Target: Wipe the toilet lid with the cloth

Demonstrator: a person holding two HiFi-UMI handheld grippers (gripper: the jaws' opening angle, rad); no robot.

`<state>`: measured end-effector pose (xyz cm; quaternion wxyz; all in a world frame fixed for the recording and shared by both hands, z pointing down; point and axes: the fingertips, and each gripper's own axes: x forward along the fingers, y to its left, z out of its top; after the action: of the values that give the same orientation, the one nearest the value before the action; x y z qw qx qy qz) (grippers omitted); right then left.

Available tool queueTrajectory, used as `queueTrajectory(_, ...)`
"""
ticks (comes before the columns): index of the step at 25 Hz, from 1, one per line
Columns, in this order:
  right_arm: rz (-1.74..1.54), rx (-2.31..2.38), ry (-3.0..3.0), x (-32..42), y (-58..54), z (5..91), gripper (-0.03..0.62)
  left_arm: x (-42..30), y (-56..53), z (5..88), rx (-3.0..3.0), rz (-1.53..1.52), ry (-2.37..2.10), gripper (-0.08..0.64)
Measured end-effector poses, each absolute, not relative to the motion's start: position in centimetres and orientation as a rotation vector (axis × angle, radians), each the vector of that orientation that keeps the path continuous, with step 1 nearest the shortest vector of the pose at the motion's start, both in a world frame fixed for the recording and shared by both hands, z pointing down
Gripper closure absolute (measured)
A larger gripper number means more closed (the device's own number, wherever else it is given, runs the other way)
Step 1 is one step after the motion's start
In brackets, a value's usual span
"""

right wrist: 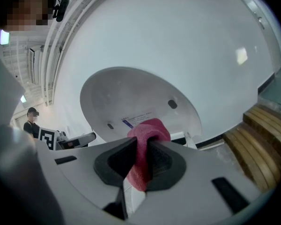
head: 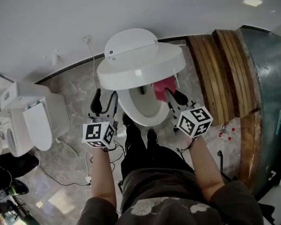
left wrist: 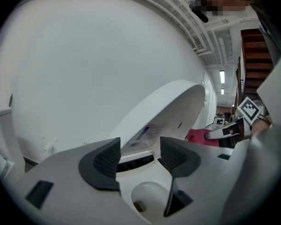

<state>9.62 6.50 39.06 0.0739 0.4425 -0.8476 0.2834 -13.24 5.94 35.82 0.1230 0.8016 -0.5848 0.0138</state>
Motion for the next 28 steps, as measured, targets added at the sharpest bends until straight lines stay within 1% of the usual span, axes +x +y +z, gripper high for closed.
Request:
queueTrajectory(5,0.81,1.433,-2.535,13.4,6.7,36.7,0.543,-12.9,7.5,33.4,2.317,-0.035,-1.64,0.296)
queueTrajectory(10,0.686,1.532,-2.516,16.8,5.7,32.8,0.543,-14.5,8.0,28.8,2.367,-0.097,-1.687,0.299)
queueTrajectory(12,0.636,1.577,-2.504,18.0,4.8,31.2,0.543,-14.7,7.7,27.2,2.412,-0.078,-1.682,0.302)
queueTrajectory(16,0.55,1.63,-2.531,18.6,3.1,27.8,0.543,-13.6,5.7,25.0,2.492,-0.03,-1.652,0.368)
queueTrajectory(18,0.512,1.636,-2.565,18.1,2.4,26.0,0.543,-13.1,4.4,24.1,2.505,-0.029,-1.651,0.426)
queueTrajectory(20,0.48,1.629,-2.599,17.1,1.7,24.6,0.543,-12.5,3.1,23.7,2.509,-0.022,-1.645,0.465)
queueTrajectory(22,0.453,1.614,-2.623,16.0,0.8,23.6,0.543,-11.8,1.8,24.0,2.512,0.012,-1.63,0.482)
queueTrajectory(28,0.432,1.575,-2.648,13.1,-0.2,23.4,0.543,-10.1,0.0,27.0,2.51,0.14,-1.546,0.483)
